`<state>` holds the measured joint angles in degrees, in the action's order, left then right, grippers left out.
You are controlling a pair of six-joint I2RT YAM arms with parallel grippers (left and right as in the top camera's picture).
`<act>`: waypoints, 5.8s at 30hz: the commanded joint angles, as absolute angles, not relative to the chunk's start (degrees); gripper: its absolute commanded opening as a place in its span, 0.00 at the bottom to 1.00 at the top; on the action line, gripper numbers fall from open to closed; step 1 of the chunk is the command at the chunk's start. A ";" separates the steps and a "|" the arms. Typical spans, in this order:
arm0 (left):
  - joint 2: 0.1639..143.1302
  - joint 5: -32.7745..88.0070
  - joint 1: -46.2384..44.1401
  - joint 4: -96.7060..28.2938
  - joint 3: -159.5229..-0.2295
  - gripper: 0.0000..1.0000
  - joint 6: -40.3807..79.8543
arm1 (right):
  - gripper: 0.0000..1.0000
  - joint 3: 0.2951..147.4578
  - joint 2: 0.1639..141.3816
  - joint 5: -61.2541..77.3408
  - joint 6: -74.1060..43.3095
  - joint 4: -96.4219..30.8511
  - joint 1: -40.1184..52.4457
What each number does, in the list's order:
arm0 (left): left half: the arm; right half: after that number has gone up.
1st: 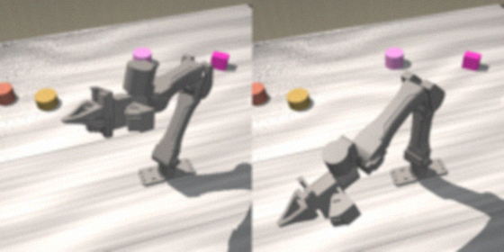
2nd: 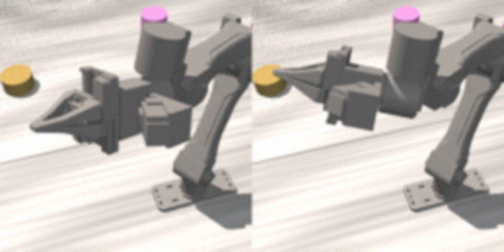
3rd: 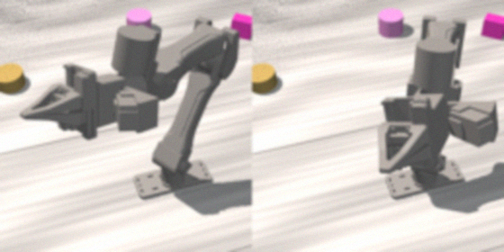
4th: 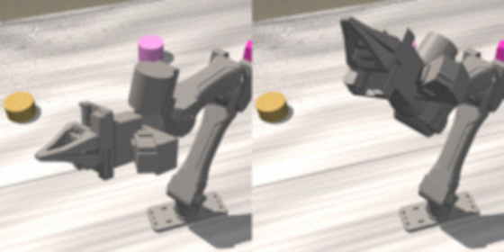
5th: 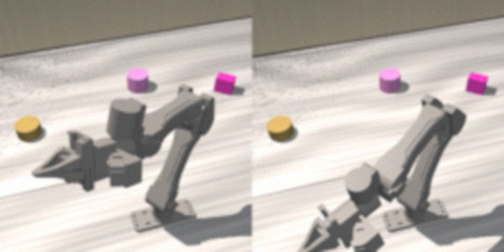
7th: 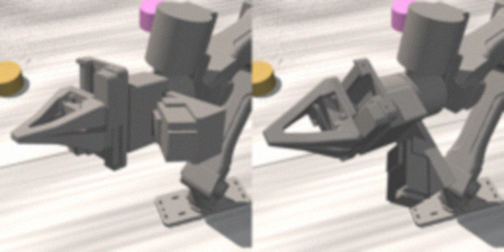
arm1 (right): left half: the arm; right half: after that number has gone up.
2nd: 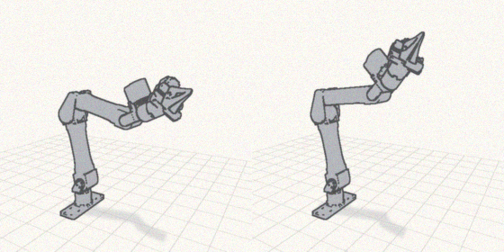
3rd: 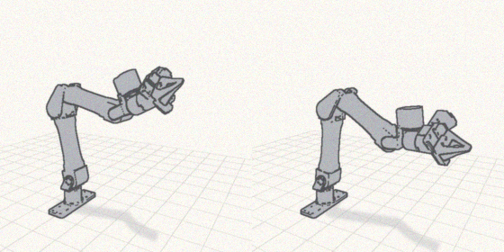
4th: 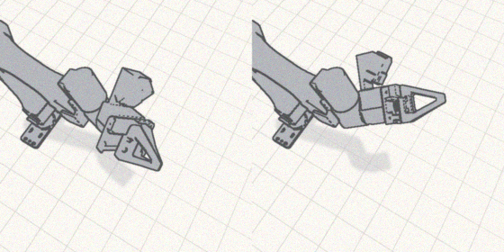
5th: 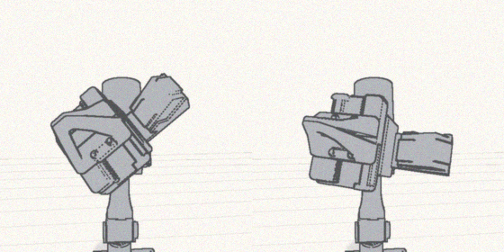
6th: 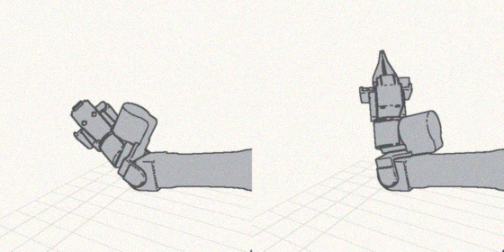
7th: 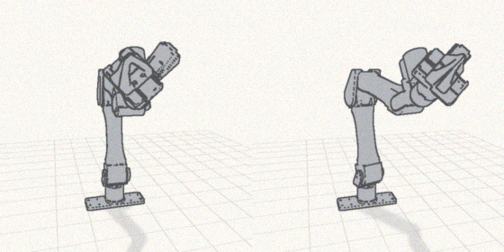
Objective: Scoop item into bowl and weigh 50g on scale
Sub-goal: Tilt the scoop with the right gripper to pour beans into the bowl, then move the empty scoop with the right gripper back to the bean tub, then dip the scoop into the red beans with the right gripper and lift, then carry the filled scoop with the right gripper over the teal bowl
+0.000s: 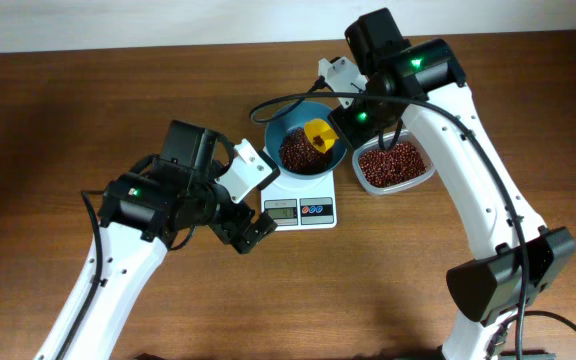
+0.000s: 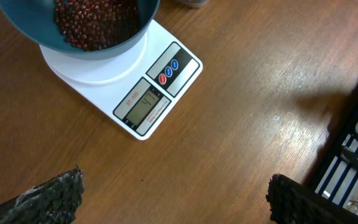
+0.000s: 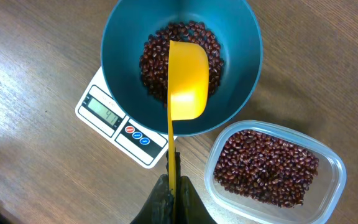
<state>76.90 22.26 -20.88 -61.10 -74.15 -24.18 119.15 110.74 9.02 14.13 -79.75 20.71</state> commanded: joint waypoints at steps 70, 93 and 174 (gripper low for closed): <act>76.79 23.00 -20.99 -61.21 -74.96 0.99 -23.64 | 0.04 119.70 110.30 -2.26 11.77 -77.12 23.62; 76.79 23.00 -21.02 -61.21 -74.96 0.99 -23.64 | 0.04 126.82 105.73 13.15 3.46 -85.41 9.17; 76.79 23.00 -20.99 -61.21 -74.96 0.99 -23.64 | 0.04 135.87 118.37 24.99 4.29 -93.71 3.46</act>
